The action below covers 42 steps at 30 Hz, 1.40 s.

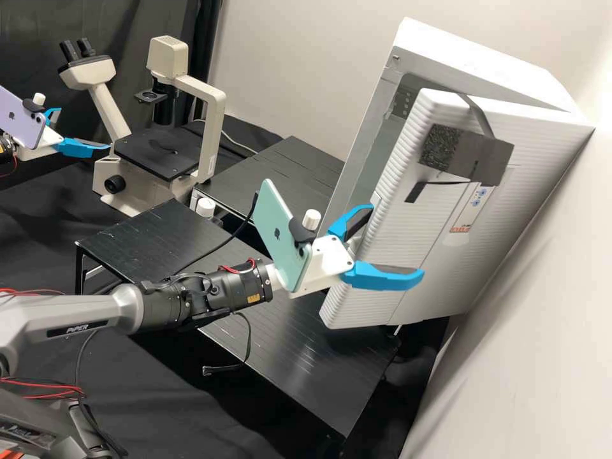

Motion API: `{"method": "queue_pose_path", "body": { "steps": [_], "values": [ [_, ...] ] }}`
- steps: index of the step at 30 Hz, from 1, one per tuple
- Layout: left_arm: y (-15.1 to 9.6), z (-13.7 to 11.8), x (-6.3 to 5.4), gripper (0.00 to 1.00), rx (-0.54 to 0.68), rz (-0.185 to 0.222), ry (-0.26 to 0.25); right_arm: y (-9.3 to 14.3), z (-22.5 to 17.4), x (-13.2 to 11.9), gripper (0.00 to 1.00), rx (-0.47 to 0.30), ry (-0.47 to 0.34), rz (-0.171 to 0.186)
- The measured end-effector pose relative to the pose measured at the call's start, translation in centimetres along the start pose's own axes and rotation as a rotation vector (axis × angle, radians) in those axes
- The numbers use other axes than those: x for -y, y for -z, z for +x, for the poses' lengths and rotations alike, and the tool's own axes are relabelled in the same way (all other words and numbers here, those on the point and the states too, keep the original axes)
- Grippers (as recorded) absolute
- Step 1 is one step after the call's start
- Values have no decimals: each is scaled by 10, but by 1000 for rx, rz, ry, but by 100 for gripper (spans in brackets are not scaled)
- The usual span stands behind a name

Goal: Open the incubator door.

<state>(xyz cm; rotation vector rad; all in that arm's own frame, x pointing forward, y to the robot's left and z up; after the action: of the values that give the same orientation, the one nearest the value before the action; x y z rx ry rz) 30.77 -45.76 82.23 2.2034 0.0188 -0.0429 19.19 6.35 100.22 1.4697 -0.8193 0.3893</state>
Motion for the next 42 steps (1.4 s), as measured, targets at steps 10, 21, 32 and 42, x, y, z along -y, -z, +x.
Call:
{"method": "queue_pose_path", "body": {
  "steps": [10, 21, 32, 42],
  "values": [
    [0, 0, 0, 100, 0, 0, 0, -1, -10, -8, 100, 85, -106, -1],
    [0, 0, 0, 100, 0, 0, 0, 18, -41, -13, 100, -30, -222, -10],
    [0, 0, 0, 100, 0, 0, 0, 53, -77, 7, 100, -528, 2, 138],
    [0, 0, 0, 100, 0, 0, 0, 52, -88, 50, 100, -743, 288, 353]
  ]
}}
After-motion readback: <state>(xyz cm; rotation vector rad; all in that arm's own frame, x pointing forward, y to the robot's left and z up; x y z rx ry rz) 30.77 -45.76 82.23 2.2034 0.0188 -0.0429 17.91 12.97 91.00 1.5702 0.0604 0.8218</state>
